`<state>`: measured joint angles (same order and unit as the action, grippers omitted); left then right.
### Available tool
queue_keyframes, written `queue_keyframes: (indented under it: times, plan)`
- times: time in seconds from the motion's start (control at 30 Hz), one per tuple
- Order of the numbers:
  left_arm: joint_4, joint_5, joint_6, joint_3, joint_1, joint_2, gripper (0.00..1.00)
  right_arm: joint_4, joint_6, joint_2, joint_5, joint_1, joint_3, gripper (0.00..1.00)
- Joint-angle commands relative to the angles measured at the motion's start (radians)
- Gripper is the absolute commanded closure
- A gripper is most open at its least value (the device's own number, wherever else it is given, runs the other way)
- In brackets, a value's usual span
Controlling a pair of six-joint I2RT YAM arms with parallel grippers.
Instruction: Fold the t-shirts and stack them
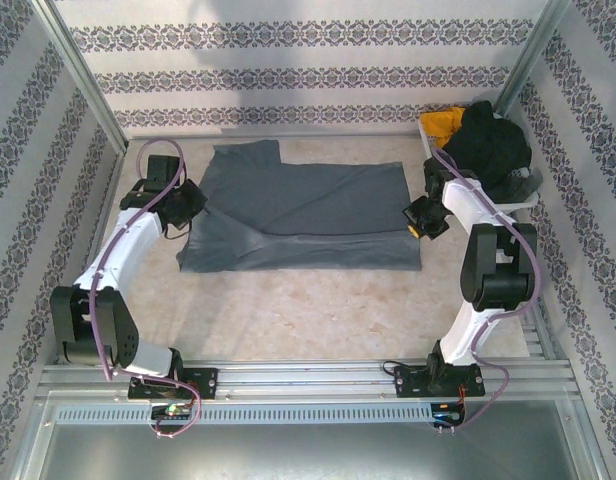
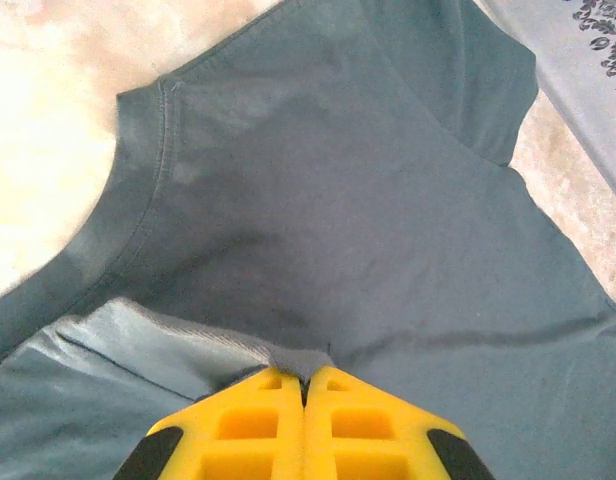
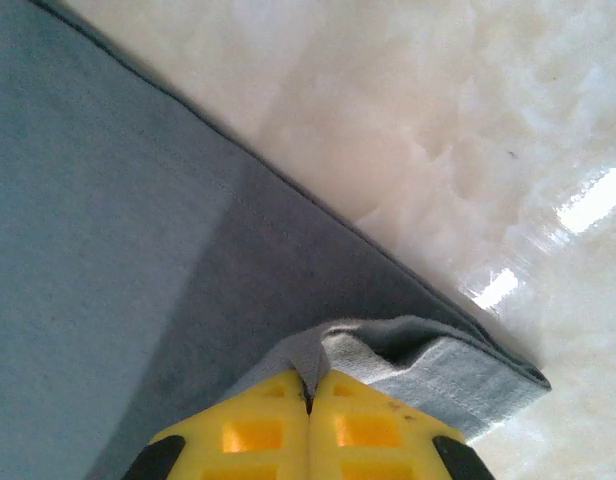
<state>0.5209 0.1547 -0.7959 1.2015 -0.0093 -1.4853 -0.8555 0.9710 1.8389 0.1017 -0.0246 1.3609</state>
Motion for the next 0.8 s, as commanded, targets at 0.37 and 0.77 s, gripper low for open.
queue_keyframes:
  times: [0.37,0.77]
  plan:
    - [0.020,0.027,0.100,0.072,0.068,-0.113,0.43,-0.052,-0.161,0.058,0.076,-0.033,0.146,0.50]
    - [0.033,0.105,-0.162,-0.433,0.177,0.167,0.42,0.068,-0.209,-0.273,0.158,-0.047,-0.318,0.36]
